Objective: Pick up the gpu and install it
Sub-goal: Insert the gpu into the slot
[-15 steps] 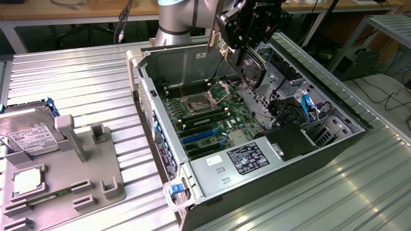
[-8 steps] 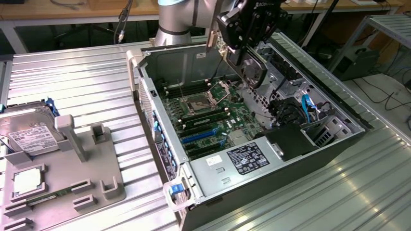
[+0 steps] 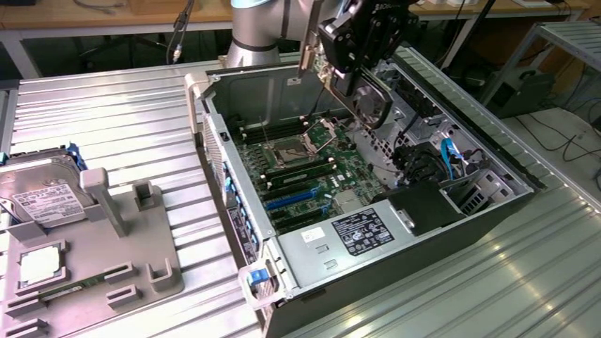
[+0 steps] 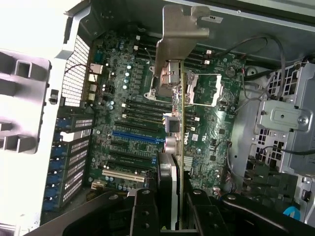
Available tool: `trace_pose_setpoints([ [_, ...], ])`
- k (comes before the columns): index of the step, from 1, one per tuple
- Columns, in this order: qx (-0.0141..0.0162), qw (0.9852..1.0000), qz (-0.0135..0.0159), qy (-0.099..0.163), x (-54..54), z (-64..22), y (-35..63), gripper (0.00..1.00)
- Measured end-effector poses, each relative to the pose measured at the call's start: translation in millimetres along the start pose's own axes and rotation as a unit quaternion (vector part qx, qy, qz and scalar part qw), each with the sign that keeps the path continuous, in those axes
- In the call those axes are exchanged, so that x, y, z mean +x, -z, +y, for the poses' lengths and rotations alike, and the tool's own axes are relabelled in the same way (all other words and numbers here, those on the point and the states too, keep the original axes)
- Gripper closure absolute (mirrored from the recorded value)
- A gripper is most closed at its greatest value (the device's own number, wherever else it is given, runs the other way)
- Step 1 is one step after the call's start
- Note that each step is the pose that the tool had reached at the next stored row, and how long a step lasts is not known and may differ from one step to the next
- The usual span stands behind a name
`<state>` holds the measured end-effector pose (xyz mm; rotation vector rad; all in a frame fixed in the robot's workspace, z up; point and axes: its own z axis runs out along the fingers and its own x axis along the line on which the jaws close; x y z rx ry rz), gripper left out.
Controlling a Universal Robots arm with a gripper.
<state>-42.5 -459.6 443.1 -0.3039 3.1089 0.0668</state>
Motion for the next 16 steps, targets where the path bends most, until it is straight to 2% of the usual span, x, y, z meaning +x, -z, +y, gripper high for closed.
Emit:
trace_pose_setpoints([
  [16,-0.0010,0.9989,0.0020,0.048,0.0,-0.1,0.0,0.72],
])
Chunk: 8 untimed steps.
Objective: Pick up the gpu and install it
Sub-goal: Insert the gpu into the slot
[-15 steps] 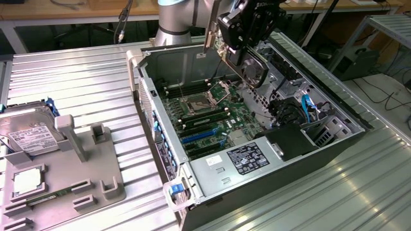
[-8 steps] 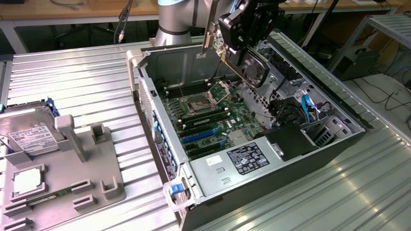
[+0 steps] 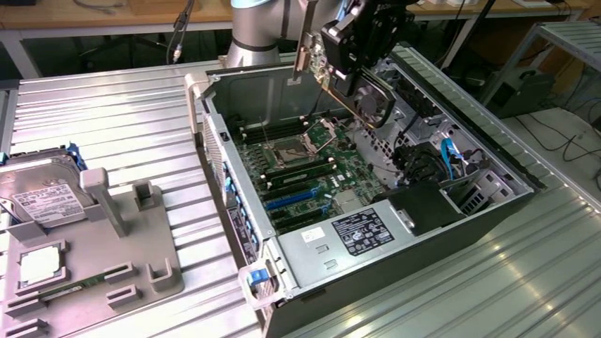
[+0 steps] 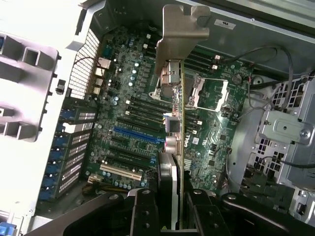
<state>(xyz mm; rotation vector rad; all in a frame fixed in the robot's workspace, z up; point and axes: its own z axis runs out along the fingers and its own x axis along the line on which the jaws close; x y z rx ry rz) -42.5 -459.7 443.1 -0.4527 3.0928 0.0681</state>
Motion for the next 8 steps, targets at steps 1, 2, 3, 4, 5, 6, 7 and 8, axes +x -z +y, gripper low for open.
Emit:
trace_pose_setpoints([
  [1,-0.0001,1.0000,0.0001,0.003,0.0,0.0,0.0,0.72],
  [2,-0.0001,1.0000,0.0002,0.005,0.0,0.0,0.0,0.72],
  [3,-0.0002,1.0000,0.0003,0.008,0.0,0.0,0.0,0.72],
  [4,-0.0002,0.9999,0.0004,0.011,0.0,0.0,0.0,0.72],
  [5,-0.0003,0.9999,0.0006,0.014,0.0,0.0,0.0,0.72],
  [6,-0.0003,0.9999,0.0007,0.017,0.0,0.0,0.0,0.72],
  [7,-0.0004,0.9998,0.0008,0.020,0.0,0.0,0.0,0.72],
  [8,-0.0004,0.9998,0.0009,0.022,0.0,0.0,0.0,0.72],
])
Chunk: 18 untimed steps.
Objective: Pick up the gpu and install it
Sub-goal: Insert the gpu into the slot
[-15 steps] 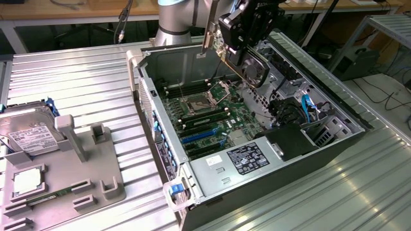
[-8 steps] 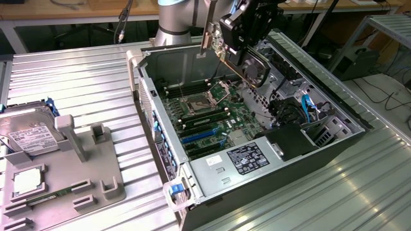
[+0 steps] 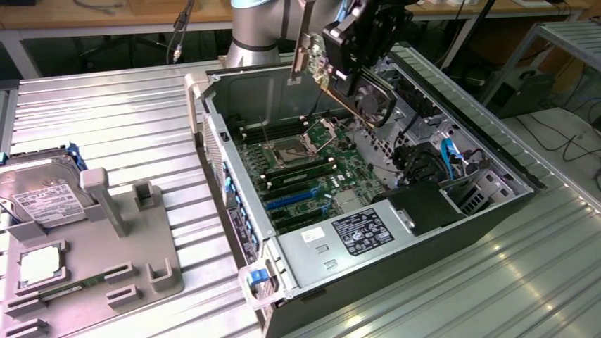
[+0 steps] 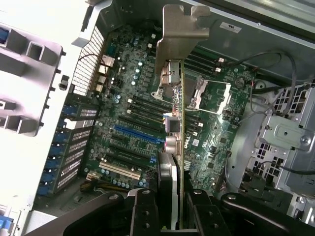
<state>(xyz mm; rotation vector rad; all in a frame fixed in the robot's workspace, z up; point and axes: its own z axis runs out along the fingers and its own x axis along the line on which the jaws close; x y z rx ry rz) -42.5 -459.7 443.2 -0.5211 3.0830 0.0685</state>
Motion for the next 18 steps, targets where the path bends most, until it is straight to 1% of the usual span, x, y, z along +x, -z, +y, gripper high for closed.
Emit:
trace_pose_setpoints([
  [9,-0.0006,0.9996,0.0011,0.027,0.0,0.0,0.0,0.72],
  [18,-0.0011,0.9986,0.0021,0.052,0.0,0.0,0.0,0.72],
])
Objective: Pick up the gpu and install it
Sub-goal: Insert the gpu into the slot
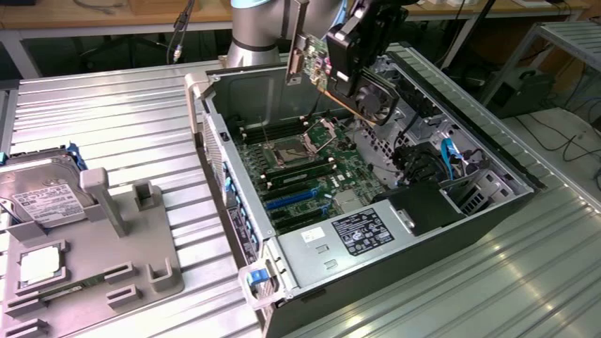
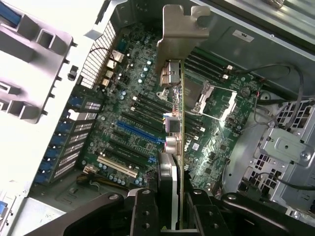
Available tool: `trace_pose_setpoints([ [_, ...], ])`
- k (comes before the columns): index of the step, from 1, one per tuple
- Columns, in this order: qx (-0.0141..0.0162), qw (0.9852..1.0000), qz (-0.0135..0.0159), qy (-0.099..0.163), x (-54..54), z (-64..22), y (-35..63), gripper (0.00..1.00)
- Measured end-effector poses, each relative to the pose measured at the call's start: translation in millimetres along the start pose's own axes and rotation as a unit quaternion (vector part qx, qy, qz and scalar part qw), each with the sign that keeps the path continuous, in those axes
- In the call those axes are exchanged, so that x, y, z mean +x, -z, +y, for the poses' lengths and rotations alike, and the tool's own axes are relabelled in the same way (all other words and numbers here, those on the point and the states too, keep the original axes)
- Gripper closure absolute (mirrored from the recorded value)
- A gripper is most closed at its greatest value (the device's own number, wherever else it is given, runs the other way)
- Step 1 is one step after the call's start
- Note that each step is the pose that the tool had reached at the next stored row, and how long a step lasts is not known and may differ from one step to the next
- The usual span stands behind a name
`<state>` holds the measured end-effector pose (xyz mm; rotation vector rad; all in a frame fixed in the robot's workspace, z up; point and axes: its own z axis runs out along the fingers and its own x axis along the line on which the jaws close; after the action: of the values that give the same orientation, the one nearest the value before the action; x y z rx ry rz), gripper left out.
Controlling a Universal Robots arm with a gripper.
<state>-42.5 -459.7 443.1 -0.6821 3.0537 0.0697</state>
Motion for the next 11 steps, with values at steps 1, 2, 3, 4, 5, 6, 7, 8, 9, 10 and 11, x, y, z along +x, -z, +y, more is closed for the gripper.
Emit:
trace_pose_setpoints([
  [1,0.0000,1.0000,0.0002,0.004,0.0,0.0,0.0,0.72],
  [2,-0.0001,1.0000,0.0003,0.006,0.0,0.0,0.0,0.72],
  [3,-0.0002,1.0000,0.0004,0.009,0.0,0.0,0.0,0.72],
  [4,-0.0002,0.9999,0.0005,0.012,0.0,0.0,0.0,0.72],
  [5,-0.0003,0.9999,0.0006,0.014,0.0,0.0,0.0,0.72],
  [6,-0.0004,0.9999,0.0007,0.017,0.0,0.0,0.0,0.72],
  [7,-0.0004,0.9998,0.0008,0.020,0.0,0.0,0.0,0.72],
  [8,-0.0005,0.9997,0.0009,0.023,0.0,0.0,0.0,0.72],
  [9,-0.0005,0.9997,0.0010,0.025,0.0,0.0,0.0,0.72],
  [10,-0.0006,0.9996,0.0012,0.028,0.0,0.0,0.0,0.72],
  [11,-0.0006,0.9995,0.0013,0.031,0.0,0.0,0.0,0.72],
])
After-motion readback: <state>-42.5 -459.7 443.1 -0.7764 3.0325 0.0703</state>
